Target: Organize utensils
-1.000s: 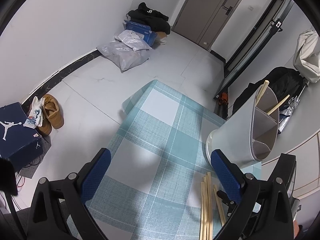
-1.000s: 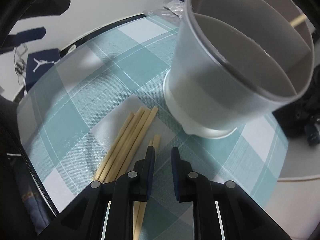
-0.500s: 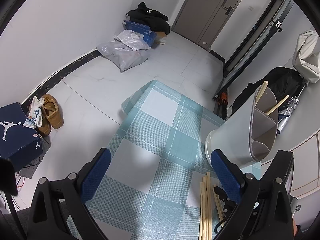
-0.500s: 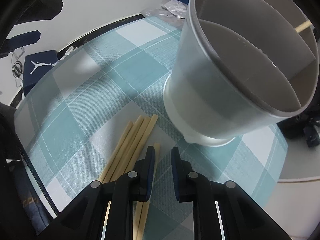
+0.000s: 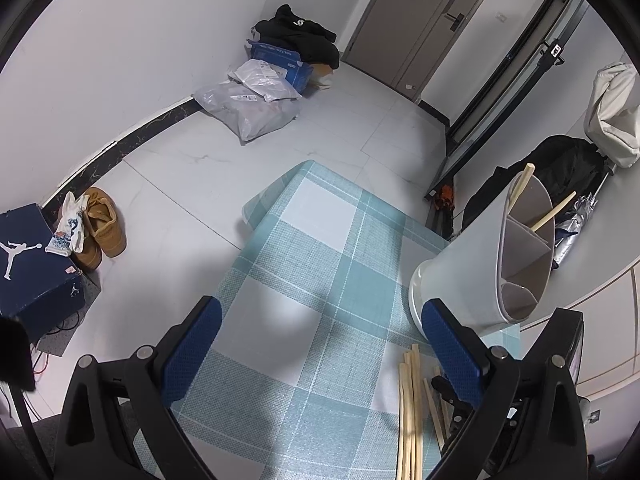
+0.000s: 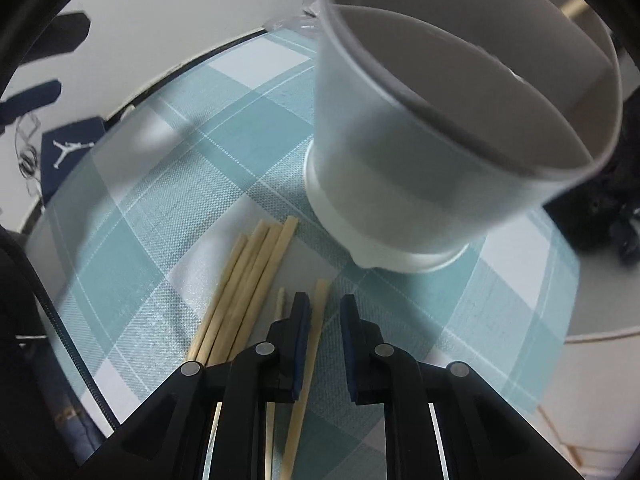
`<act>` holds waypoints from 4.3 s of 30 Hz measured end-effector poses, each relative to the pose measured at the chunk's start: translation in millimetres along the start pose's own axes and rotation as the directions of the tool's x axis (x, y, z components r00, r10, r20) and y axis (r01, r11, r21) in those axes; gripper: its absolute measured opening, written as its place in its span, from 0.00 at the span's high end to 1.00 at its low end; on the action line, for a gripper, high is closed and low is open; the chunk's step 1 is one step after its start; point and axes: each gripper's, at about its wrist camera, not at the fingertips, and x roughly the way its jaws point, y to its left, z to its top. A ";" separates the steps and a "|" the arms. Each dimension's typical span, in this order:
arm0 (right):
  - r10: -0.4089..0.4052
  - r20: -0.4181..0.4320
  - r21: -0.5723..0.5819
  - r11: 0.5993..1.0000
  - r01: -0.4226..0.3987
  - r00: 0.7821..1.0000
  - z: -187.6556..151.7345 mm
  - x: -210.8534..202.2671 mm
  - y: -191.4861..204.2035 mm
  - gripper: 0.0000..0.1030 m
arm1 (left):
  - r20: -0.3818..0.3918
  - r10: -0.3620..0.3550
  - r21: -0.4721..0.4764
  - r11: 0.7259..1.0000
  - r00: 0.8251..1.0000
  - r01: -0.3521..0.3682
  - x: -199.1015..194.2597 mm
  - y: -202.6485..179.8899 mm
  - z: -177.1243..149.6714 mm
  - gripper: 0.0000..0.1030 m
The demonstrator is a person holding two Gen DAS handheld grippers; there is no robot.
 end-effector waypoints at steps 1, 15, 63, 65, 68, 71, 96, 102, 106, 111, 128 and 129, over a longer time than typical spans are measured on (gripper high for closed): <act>0.006 0.002 0.007 1.000 -0.006 1.000 -1.3 -0.7 0.6 0.87 | -0.001 0.001 0.000 1.000 1.000 -0.001 0.4 -0.1 -0.3 0.04; 0.094 0.189 0.243 0.960 -0.139 0.977 -32.5 -24.7 -41.6 0.94 | -0.143 0.079 0.150 0.987 0.987 -0.058 32.5 -18.4 -22.6 0.04; 0.121 0.513 0.348 0.876 -0.335 0.850 -60.0 -114.3 -105.4 0.94 | -0.149 0.123 0.367 0.928 0.981 -0.060 61.7 -67.4 -59.3 0.97; 0.109 0.527 0.336 0.885 -0.324 0.843 -59.9 -118.7 -102.9 0.94 | -0.118 0.099 0.360 0.932 0.988 -0.050 54.1 -67.7 -56.6 0.97; 0.092 0.542 0.319 0.897 -0.305 0.835 -60.5 -124.3 -97.6 0.95 | -0.091 0.065 0.341 0.940 0.994 -0.031 46.6 -65.3 -52.3 0.97; 0.082 0.542 0.315 0.903 -0.293 0.836 -62.5 -125.2 -93.5 0.95 | -0.082 0.030 0.298 0.954 0.996 -0.005 41.3 -60.0 -46.1 0.97; -0.026 0.648 0.338 0.906 -0.256 0.761 -83.0 -166.4 -75.9 0.95 | 0.363 -0.273 0.222 0.954 0.891 0.202 -102.7 -79.7 1.9 0.97; -0.045 0.700 0.357 0.887 -0.294 0.712 -86.5 -192.9 -87.0 0.95 | 0.427 -0.292 0.259 0.946 0.855 0.194 -116.1 -98.4 17.3 0.97; -0.047 0.735 0.360 0.872 -0.331 0.676 -82.3 -217.0 -98.8 0.95 | 0.467 -0.303 0.274 0.943 0.831 0.189 -119.8 -109.5 31.5 0.97; -0.043 0.768 0.342 0.871 -0.353 0.639 -63.1 -249.4 -117.3 0.95 | 0.536 -0.308 0.293 0.941 0.786 0.169 -119.0 -125.0 52.2 0.97; -0.036 0.821 0.282 0.893 -0.349 0.570 50.7 -260.3 -166.2 0.95 | 0.681 -0.297 0.332 0.940 0.670 0.079 -57.7 -153.4 98.9 0.97; -0.035 0.818 0.285 0.892 -0.351 0.574 55.9 -254.5 -169.2 0.95 | 0.680 -0.297 0.336 0.939 0.671 0.076 -52.0 -153.0 99.3 0.97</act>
